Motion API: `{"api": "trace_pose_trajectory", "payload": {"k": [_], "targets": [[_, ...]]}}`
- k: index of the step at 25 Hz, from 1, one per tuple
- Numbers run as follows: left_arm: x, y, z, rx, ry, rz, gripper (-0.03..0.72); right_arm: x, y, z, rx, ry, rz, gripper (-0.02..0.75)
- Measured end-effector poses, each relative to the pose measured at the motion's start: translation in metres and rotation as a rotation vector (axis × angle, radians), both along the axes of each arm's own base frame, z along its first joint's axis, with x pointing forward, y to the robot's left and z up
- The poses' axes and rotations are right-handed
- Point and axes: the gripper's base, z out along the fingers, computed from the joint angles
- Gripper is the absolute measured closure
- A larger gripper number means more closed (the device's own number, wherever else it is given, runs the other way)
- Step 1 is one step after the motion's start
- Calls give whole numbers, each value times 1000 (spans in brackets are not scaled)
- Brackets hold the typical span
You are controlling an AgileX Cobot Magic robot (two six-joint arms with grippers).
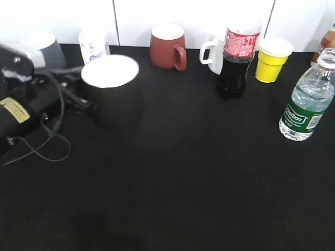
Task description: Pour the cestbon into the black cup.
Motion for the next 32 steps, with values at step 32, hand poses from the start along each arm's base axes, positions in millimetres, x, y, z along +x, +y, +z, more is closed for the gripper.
{"api": "trace_pose_trajectory", "payload": {"k": [32], "targets": [[-6, -6, 12, 14, -22, -42, 622, 208, 38, -137, 109, 11, 329, 78]]}}
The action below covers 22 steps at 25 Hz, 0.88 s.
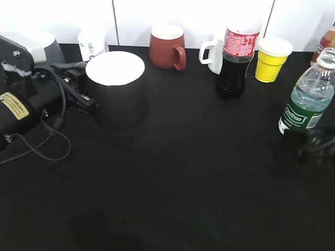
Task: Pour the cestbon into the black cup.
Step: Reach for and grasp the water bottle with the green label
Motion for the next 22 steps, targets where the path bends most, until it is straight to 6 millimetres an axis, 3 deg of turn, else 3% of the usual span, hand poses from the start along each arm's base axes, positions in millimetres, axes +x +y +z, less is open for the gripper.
{"api": "trace_pose_trajectory", "payload": {"k": [5, 11, 18, 22], "targets": [[0, 0, 0, 0, 0, 0, 622, 12, -5, -10, -15, -101, -69, 78], [0, 0, 0, 1, 1, 0, 623, 26, -8, -43, 4, -92, -124, 78], [0, 0, 0, 2, 3, 1, 623, 60, -4, -33, 18, -197, -112, 95], [0, 0, 0, 2, 3, 1, 623, 66, -2, -30, 20, -221, -97, 219]]}}
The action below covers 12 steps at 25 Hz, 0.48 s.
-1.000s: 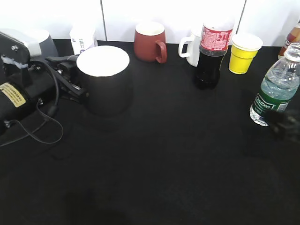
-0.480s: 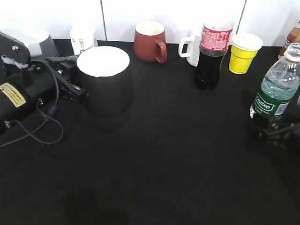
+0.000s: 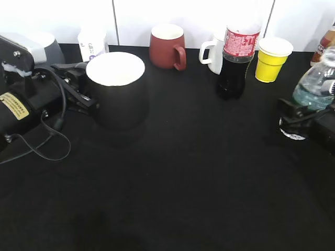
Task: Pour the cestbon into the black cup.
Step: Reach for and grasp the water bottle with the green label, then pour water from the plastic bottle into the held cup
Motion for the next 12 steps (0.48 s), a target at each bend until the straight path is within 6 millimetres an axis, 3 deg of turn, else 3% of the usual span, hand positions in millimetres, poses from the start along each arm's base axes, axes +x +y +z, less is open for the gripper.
{"api": "trace_pose_trajectory", "payload": {"k": [1, 8, 12], "targets": [[0, 0, 0, 0, 0, 0, 623, 0, 0, 0, 0, -1, 0, 253], [-3, -4, -1, 28, -9, -61, 623, -28, -2, -4, 5, 13, 7, 255], [-21, -34, -2, 42, -14, -196, 623, -33, 16, 18, -129, -31, 250, 255]]}}
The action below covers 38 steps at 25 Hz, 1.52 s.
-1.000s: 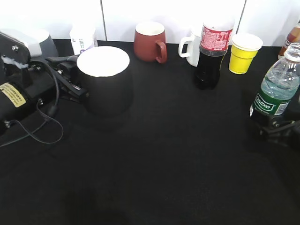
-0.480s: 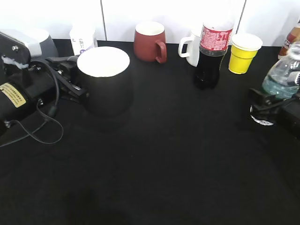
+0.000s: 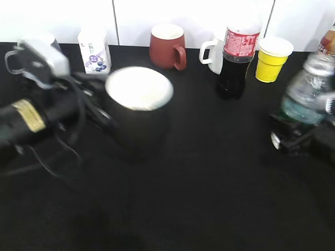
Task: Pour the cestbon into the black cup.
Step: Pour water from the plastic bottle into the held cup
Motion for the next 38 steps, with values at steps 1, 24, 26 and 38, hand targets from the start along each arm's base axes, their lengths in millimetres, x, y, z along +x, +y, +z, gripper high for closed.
{"api": "trace_pose_trajectory", "payload": {"k": [1, 24, 26, 38], "targets": [[-5, -10, 0, 7, 2, -38, 623, 1, 4, 16, -19, -79, 48, 255], [-20, -111, 36, -58, 4, -274, 624, 15, 19, 137, -1095, -967, 229, 257], [-20, -111, 36, -58, 4, -274, 624, 16, 18, 137, -1127, -978, 217, 257], [-19, -110, 33, -37, 22, -263, 624, 18, 13, 141, -1223, -997, 132, 258]]}}
